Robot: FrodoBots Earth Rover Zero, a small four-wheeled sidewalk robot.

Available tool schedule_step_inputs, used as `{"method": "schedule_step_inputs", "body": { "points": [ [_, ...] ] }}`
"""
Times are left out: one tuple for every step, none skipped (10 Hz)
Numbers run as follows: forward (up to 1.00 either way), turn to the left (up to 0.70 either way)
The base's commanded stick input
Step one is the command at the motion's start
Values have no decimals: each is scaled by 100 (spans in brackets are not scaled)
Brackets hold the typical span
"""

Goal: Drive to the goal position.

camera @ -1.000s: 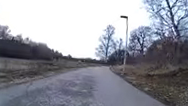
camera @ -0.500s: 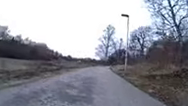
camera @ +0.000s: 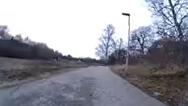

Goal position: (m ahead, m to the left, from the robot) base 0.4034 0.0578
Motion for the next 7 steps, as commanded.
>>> {"method": "schedule_step_inputs", "body": {
  "points": [
    [50, 0],
    [50, 0],
    [50, 0],
    [50, 0],
    [50, 0],
    [50, 0],
    [50, 0]
  ]
}}
